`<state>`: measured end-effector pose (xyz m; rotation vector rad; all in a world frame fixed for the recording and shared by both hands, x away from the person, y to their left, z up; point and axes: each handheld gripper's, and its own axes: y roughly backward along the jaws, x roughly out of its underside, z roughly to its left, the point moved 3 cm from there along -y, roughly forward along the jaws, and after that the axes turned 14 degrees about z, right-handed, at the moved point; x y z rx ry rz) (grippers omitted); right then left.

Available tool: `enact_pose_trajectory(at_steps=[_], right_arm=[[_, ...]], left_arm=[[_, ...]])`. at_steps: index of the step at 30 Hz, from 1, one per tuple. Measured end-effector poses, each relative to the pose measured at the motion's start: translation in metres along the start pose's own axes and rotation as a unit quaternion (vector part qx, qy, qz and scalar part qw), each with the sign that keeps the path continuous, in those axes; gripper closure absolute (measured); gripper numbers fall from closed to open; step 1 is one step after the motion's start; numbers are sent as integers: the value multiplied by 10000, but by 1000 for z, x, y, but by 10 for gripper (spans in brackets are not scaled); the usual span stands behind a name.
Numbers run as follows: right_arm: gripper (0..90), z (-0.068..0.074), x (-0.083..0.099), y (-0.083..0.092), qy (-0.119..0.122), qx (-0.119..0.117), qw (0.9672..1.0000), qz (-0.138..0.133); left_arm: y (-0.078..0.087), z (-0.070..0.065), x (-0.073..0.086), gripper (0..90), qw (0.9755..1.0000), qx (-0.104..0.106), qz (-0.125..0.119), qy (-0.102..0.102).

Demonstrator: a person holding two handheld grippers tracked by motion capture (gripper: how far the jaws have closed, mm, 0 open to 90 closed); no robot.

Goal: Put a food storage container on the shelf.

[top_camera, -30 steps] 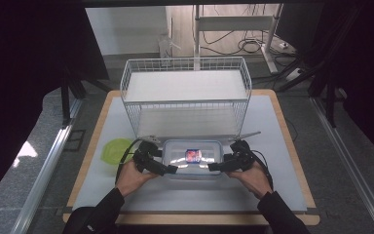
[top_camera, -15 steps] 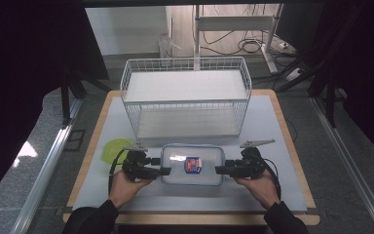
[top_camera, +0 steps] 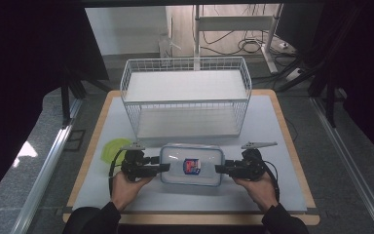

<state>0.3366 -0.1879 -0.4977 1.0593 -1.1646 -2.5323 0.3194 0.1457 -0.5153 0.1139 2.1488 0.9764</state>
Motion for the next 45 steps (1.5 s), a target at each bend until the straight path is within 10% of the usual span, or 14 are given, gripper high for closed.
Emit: enact_pose_trajectory(at_steps=[22,45], right_arm=[[503,4,-16,9,252,-7,9993,-285],[498,12,-71,41,445,-56,9974,-568]], left_arm=[[21,1,-12,527,9995,171,-266,-68],[59,-4,-60,534,9986,-40,-444,-282]])
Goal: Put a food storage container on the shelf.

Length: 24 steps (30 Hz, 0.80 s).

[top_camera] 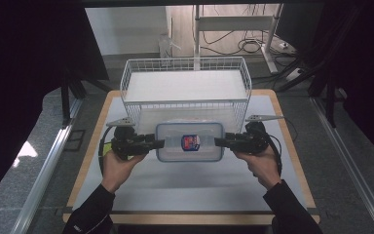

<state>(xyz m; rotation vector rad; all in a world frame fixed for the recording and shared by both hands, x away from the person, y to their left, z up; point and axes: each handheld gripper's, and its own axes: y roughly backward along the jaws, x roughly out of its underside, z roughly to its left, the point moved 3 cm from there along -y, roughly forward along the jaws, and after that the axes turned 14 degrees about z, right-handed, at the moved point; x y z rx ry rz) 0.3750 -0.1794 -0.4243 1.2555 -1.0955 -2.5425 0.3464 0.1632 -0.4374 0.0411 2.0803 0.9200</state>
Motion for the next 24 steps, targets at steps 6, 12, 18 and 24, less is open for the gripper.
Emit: enact_pose_trajectory(at_steps=[6,12,18,24], right_arm=[[498,-1,-16,6,11,-14,10000,-69],[498,2,-33,14,82,33,9999,-143],[497,3,-51,23,98,37,9997,-241],[497,5,-72,31,132,89,9994,-311]], left_arm=[[8,0,-15,534,10000,-33,-23,-4],[18,0,-33,533,10000,-60,-27,-49],[28,1,-52,534,9999,-90,-54,-87],[39,5,-70,534,9999,-79,-125,-78]])
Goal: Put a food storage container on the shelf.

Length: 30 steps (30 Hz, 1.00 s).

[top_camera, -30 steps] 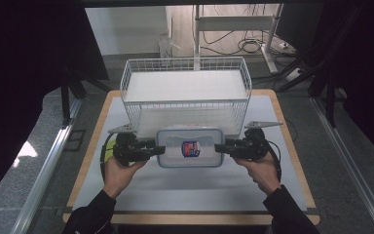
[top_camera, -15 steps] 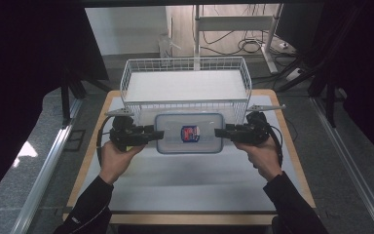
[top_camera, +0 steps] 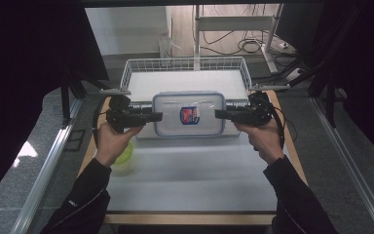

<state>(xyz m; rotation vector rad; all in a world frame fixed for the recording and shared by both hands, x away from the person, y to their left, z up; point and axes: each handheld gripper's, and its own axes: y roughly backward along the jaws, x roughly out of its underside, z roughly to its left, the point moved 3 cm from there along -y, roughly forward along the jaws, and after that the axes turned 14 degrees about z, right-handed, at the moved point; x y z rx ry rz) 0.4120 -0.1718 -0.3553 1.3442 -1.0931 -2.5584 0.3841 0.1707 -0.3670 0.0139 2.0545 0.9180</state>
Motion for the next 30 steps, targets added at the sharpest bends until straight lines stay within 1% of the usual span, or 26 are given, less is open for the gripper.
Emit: enact_pose_trajectory(at_steps=[1,2,4,5,6,10,12,16,17,18,19,24,30], right_arm=[[497,0,-4,1,5,-3,10000,-14],[496,0,-9,2,15,-8,10000,-37],[496,0,-12,2,-2,-13,10000,-39],[496,0,-15,3,0,-23,10000,-35],[496,0,-23,4,6,-28,10000,-83],[495,-1,-35,4,-4,-12,9999,-113],[495,-2,-43,4,17,14,9999,-140],[494,-5,-55,5,-15,2,9999,-164],[494,-5,-55,5,-15,2,9999,-164],[493,-8,-61,4,-44,-4,9998,-196],[493,-9,-64,5,-49,1,9998,-202],[491,-17,-76,5,-124,-14,9994,-315],[491,-26,-90,4,-203,-22,9992,-353]], left_arm=[[0,0,0,534,10000,0,0,0],[5,1,-7,534,10000,-21,-26,-13],[6,2,-9,534,10000,-23,-33,-9],[8,3,-13,534,10000,-34,-47,-6],[12,5,-19,534,10000,-35,-65,-8],[17,11,-31,534,10000,-34,-80,6],[19,14,-36,535,10000,-35,-86,4],[22,21,-47,535,9999,-16,-108,-4],[22,21,-47,535,9999,-16,-108,-4],[22,24,-53,536,9999,-17,-118,5],[23,25,-55,536,9999,-18,-126,5],[22,33,-68,536,9999,6,-150,42],[21,43,-83,537,9998,37,-195,52]])
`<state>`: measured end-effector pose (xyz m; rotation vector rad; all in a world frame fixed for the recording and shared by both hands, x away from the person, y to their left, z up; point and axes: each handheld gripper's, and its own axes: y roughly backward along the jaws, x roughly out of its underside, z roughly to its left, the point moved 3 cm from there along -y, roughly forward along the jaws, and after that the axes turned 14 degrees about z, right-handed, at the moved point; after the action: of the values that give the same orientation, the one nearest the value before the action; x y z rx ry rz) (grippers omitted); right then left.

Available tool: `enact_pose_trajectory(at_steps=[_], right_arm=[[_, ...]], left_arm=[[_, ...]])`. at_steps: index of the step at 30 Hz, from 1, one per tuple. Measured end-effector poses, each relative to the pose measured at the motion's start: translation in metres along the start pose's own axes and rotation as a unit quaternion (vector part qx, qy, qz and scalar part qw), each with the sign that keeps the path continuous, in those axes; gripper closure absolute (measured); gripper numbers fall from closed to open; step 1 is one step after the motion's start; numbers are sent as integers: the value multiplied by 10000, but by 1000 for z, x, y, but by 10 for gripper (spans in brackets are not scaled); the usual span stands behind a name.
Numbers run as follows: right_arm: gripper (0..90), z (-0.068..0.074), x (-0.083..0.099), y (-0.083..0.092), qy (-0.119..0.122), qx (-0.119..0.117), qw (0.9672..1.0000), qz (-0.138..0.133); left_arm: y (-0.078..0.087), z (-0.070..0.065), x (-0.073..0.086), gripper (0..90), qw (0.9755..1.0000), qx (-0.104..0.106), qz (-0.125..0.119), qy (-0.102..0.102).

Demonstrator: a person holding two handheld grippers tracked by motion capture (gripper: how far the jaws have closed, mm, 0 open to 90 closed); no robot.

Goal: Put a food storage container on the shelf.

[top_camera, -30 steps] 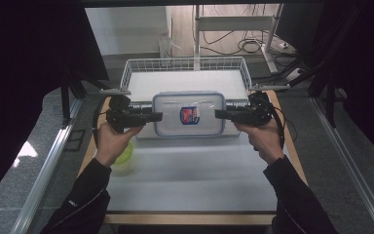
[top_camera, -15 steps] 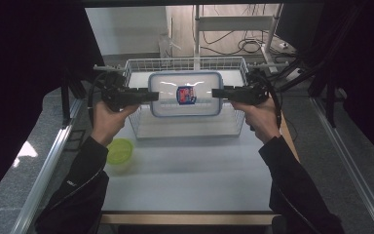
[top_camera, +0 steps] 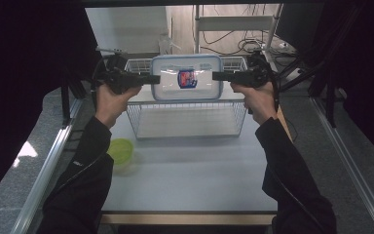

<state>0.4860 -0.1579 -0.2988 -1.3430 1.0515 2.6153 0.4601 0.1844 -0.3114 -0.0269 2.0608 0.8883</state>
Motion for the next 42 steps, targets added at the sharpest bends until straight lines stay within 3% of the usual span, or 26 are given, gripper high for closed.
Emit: enact_pose_trajectory(at_steps=[9,20,29,36,38,42], right_arm=[[489,-21,-14,-7,-220,-56,9997,-79],[488,-32,-15,-21,-472,-150,9988,55],[476,-34,-16,-25,-466,-110,9988,-108],[448,-33,-15,-28,-367,121,9992,-54],[416,-34,-14,-31,-417,209,9989,8],[419,-39,-14,-33,-571,63,9983,-90]], left_arm=[[-11,15,-14,535,9999,-9,28,102],[-16,26,-11,521,9994,-82,50,329],[-18,30,-7,501,9998,-134,-80,119],[-22,30,-2,509,9980,-600,197,9],[-25,32,-1,498,9987,-474,126,142],[-25,34,0,503,9990,-397,61,170]])
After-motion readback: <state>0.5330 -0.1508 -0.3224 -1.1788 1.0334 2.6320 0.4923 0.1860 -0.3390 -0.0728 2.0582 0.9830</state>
